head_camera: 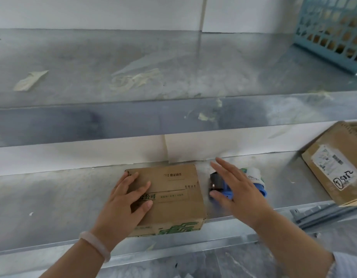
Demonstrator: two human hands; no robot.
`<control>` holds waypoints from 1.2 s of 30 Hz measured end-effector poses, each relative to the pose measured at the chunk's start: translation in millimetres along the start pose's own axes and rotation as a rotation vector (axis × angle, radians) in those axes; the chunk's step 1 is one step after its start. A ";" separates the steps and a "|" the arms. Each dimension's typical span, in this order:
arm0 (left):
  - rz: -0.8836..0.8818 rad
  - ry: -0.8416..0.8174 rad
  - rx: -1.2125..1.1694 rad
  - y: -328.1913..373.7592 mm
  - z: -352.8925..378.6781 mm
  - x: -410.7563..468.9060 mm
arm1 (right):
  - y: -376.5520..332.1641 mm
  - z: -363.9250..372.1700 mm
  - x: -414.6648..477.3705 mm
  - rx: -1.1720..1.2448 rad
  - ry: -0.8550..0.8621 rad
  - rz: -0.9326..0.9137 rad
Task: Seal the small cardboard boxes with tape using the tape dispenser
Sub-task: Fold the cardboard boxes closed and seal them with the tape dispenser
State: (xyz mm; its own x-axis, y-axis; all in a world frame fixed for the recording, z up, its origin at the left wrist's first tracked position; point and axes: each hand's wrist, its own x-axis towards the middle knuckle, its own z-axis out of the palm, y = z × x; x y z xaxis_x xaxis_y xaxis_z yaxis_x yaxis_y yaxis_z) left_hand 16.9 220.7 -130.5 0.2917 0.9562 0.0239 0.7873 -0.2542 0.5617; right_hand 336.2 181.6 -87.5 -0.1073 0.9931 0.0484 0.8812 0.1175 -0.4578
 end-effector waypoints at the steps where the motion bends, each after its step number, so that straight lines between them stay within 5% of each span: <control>1: -0.002 0.004 0.003 0.1 0.5 0.0 | 15.8 -11.0 -2.4 0.007 0.062 0.054; 6: -0.017 0.019 0.028 5.1 0.7 0.2 | 86.1 -48.6 -1.5 0.028 -0.171 0.356; 9: -0.028 0.028 0.038 8.6 0.8 0.4 | 103.0 -44.3 -5.1 0.032 -0.295 0.348; 13: -0.039 0.022 0.039 19.1 4.2 -1.8 | 117.3 -27.9 -9.1 0.142 -0.100 0.363; 19: -0.074 0.029 0.048 39.8 19.1 -6.8 | 130.8 -37.6 -18.0 0.241 -0.091 0.343; 24: -0.095 0.025 0.019 69.3 39.8 -3.5 | 134.5 -73.3 -39.8 0.402 0.180 0.390; 30: -0.053 0.008 -0.008 130.3 83.2 19.4 | 114.5 -104.6 -60.5 0.516 0.397 0.192; 36: 0.073 0.152 0.355 192.6 94.8 33.5 | 97.6 -100.6 -62.3 0.275 0.585 -0.071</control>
State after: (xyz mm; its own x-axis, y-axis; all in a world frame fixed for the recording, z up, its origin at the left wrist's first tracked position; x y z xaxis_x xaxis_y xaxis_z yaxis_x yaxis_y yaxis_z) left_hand 229.8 190.0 -99.8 0.2915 0.9374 0.1904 0.9140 -0.3316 0.2335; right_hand 475.2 131.9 -45.9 0.1760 0.8316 0.5267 0.7231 0.2538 -0.6424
